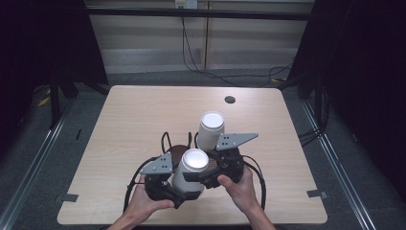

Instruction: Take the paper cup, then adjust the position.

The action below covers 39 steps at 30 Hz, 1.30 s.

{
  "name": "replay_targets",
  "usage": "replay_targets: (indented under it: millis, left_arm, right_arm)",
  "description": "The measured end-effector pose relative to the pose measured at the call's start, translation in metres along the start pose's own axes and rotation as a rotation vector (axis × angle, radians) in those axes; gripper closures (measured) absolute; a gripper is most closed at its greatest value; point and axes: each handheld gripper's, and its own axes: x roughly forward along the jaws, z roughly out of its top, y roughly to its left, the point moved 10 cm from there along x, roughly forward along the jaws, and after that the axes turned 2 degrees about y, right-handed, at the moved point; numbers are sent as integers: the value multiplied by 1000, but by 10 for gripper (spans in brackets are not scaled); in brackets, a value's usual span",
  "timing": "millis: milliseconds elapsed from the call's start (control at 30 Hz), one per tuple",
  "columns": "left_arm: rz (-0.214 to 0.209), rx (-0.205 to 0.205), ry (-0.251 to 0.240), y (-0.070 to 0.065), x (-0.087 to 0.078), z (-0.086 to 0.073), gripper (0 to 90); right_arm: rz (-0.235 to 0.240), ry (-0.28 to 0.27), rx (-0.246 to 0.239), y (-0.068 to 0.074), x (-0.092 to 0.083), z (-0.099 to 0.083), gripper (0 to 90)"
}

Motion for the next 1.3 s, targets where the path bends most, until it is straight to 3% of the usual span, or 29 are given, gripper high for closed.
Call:
replay_targets:
  millis: [167,267,467,667,900,1000,1233,1300]
  left_arm:
    - [5,5,-6,0,-1,0,106]
    - [3,9,22,0,-3,0,120]
    - [-21,-18,59,3,-5,-4,138]
    - [-29,-37,78,8,-10,-8,140]
    - [-21,-50,104,11,-15,-11,147]
    - [-9,-76,123,15,-16,-14,146]
    - [3,-69,187,17,-17,-19,146]
    - [4,-61,199,17,-19,-19,146]
  right_arm:
    - [1,0,2,-1,0,-1,241]
    - [3,-2,-6,0,0,0,237]
    - [7,5,12,-2,3,-3,224]
    - [-3,20,22,-6,5,-4,150]
    - [2,13,29,-6,2,-5,148]
    - [10,24,30,-7,-4,-6,145]
    - [12,42,25,-9,-12,-11,145]
    - [-9,61,23,-12,-14,-13,147]
